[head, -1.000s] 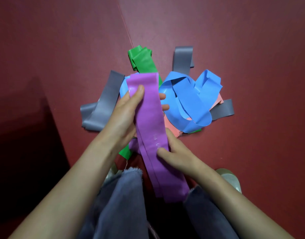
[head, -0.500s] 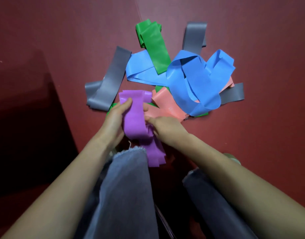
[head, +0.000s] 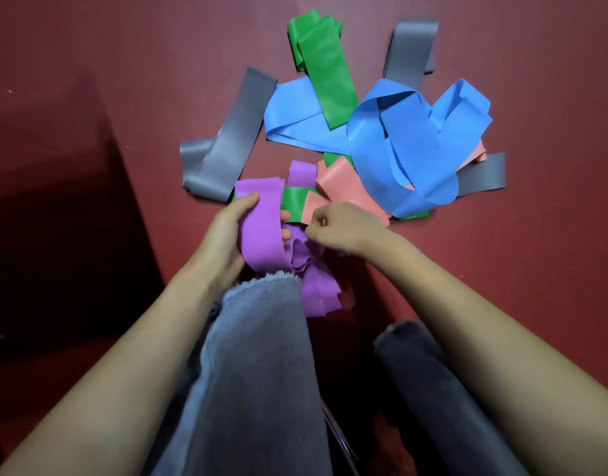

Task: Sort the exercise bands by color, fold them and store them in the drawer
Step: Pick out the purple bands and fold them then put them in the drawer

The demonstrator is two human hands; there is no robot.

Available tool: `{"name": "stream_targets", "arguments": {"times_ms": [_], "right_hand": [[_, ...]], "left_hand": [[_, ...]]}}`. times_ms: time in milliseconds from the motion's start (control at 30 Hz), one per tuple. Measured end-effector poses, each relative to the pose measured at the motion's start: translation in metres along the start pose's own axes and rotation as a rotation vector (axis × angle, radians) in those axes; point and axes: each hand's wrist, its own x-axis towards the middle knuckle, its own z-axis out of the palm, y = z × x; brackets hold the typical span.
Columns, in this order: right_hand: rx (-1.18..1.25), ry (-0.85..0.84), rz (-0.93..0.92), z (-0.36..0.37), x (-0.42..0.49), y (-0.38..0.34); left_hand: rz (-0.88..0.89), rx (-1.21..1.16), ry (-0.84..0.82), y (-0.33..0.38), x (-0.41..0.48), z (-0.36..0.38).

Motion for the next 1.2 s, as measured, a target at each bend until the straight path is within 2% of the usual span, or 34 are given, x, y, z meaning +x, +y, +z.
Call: {"name": "stream_targets", "arguments": {"times_ms": [100, 200, 267, 433, 567, 667, 867, 967, 1100, 1200], "right_hand": [[-0.306, 0.036, -0.125, -0.001, -0.001, 0.001], [-0.334, 0.097, -0.338, 0.000, 0.004, 0.005], [-0.186, 0.180, -0.404, -0.005, 0.006, 0.011], [0.268, 0.496, -0.422, -0.038, -0.011, 0.013], [0.311, 0.616, -0.468, -0.065, -0.029, 0.008], [0.373, 0.589, -0.495, -0.074, -0.039, 0.011], [0.656, 0.542, -0.424, -0.060, -0.057, 0.023], [0.851, 0.396, -0.325, -0.056, -0.060, 0.032], [0.899, 0.175, -0.215, -0.054, -0.062, 0.047], [0.881, 0.061, -0.123, -0.057, -0.059, 0.058]], "left_hand": [[0.016, -0.011, -0.017, 0.002, 0.003, 0.002], [0.029, -0.026, -0.017, 0.003, 0.006, 0.006], [0.042, -0.031, -0.015, 0.003, 0.010, 0.007], [0.020, -0.072, -0.112, 0.006, 0.016, 0.023], [-0.062, -0.161, -0.250, 0.016, 0.010, 0.043], [-0.142, -0.241, -0.323, 0.019, 0.008, 0.054], [-0.207, -0.227, -0.317, 0.016, 0.009, 0.064], [-0.183, -0.275, -0.294, 0.012, 0.008, 0.066], [-0.153, -0.241, -0.325, 0.001, 0.006, 0.067], [-0.014, -0.065, -0.324, -0.008, 0.007, 0.069]]}}
